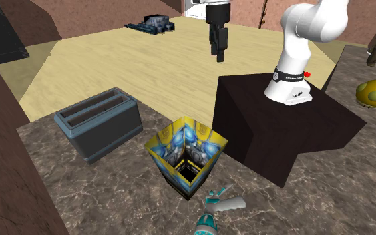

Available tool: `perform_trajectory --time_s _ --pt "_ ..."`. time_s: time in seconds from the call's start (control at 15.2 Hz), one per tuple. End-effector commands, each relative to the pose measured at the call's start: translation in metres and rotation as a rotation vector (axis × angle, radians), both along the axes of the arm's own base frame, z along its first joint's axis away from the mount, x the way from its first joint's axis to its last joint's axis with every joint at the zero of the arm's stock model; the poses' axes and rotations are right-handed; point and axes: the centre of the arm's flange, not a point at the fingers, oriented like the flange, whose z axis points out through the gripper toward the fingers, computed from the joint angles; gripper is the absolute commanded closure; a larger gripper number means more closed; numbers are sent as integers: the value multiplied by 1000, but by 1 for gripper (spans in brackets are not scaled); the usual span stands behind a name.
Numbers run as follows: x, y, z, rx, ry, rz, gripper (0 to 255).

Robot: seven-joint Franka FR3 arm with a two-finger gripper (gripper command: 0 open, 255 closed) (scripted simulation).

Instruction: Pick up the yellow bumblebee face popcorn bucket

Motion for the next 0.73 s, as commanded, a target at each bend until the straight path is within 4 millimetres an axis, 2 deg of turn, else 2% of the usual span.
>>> perform_trajectory --time_s 0.0,0.66 --pt "16 11 -19 16 -14 8 0" --pt "84 62 -109 95 -71 51 0"
